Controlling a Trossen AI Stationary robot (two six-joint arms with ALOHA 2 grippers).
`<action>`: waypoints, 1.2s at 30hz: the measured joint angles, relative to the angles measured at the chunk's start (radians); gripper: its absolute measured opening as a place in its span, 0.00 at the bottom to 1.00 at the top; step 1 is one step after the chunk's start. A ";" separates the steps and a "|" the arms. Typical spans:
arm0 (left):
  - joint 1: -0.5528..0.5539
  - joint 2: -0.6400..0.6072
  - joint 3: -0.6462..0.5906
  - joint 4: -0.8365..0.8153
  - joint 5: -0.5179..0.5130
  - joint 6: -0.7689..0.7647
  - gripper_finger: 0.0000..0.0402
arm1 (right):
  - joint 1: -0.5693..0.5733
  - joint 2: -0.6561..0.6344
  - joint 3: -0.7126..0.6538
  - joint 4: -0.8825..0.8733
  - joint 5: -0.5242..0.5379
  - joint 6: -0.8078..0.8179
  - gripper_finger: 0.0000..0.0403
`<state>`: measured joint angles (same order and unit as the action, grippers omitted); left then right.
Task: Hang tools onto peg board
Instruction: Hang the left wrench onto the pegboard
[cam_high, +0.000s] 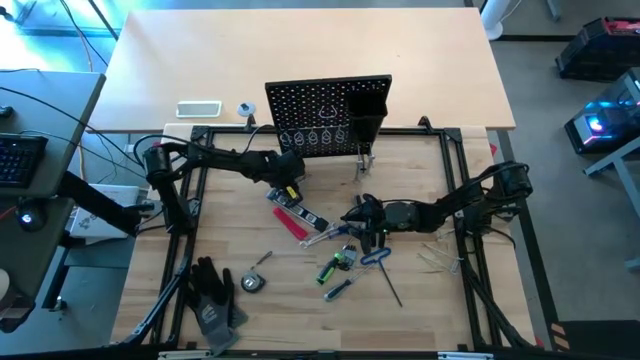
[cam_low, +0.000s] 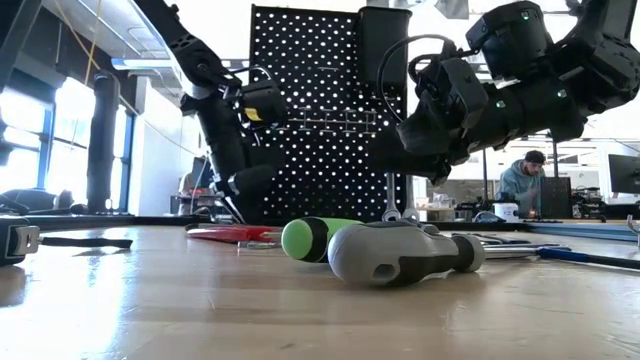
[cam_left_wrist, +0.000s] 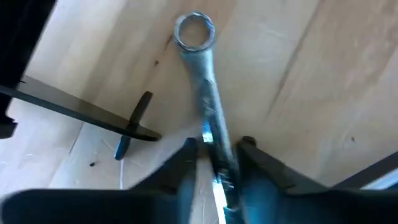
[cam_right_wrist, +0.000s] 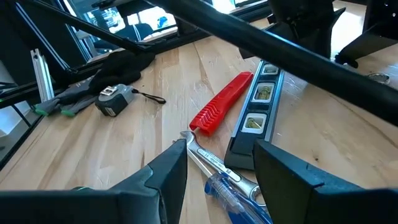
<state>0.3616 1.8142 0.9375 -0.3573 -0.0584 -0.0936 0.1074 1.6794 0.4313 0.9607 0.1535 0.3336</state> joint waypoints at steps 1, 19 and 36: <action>-0.003 0.001 -0.001 -0.004 0.004 0.010 0.18 | 0.000 0.000 0.000 0.000 0.000 0.000 0.43; -0.071 -0.066 0.066 -0.026 0.034 0.073 0.06 | 0.000 0.000 0.000 0.003 0.001 0.010 0.43; -0.148 -0.126 0.086 -0.138 -0.098 0.053 0.06 | 0.000 -0.001 0.000 0.026 -0.012 0.033 0.43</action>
<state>0.2132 1.6878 1.0237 -0.4951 -0.1562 -0.0402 0.1074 1.6787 0.4313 0.9863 0.1417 0.3670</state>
